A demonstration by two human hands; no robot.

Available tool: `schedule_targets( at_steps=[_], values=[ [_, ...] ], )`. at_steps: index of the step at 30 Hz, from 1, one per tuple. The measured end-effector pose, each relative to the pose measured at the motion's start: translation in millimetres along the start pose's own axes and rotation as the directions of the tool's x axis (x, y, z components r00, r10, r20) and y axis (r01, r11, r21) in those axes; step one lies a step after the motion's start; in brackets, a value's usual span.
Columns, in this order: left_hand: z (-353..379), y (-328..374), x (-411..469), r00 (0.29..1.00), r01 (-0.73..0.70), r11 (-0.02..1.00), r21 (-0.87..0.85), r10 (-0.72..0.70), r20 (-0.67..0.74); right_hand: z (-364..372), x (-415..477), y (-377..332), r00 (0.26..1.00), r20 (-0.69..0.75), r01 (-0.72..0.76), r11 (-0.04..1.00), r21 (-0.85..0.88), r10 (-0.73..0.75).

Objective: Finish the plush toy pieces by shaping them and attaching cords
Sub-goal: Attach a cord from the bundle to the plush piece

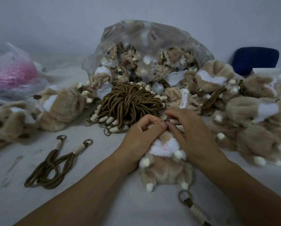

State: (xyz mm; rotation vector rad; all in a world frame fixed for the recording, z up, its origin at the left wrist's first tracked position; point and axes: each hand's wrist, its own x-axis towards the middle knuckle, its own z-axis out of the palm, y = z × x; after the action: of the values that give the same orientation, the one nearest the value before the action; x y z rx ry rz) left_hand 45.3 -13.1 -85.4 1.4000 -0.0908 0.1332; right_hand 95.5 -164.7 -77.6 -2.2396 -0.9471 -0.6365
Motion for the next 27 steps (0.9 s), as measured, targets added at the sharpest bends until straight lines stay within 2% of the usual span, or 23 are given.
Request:
schedule_targets(
  at_steps=[8,11,15,20,27],
  values=[
    [-5.9,3.1,2.0,0.993,0.115,0.961,-0.252,-0.116,0.013,-2.9,0.0,-7.2,0.999,0.028,0.037,0.973,-0.226,-0.032],
    [-4.8,4.9,2.3,0.985,0.172,0.943,-0.285,-0.173,0.025,-1.7,-1.8,-5.8,0.999,0.025,0.035,0.972,-0.231,-0.030],
    [-4.5,3.1,3.4,0.984,0.176,0.947,-0.269,-0.178,0.017,-0.3,-1.6,-6.0,0.999,-0.021,0.046,0.990,-0.135,-0.049],
    [-3.8,3.3,2.4,0.984,0.176,0.941,-0.290,-0.178,0.022,-1.5,-1.2,-6.7,0.996,0.005,0.094,0.992,-0.088,-0.094],
    [-2.9,4.7,-0.6,0.990,0.142,0.959,-0.246,-0.137,0.038,-1.4,-2.4,-8.5,0.999,0.037,0.017,0.998,-0.054,-0.015]
  ],
)
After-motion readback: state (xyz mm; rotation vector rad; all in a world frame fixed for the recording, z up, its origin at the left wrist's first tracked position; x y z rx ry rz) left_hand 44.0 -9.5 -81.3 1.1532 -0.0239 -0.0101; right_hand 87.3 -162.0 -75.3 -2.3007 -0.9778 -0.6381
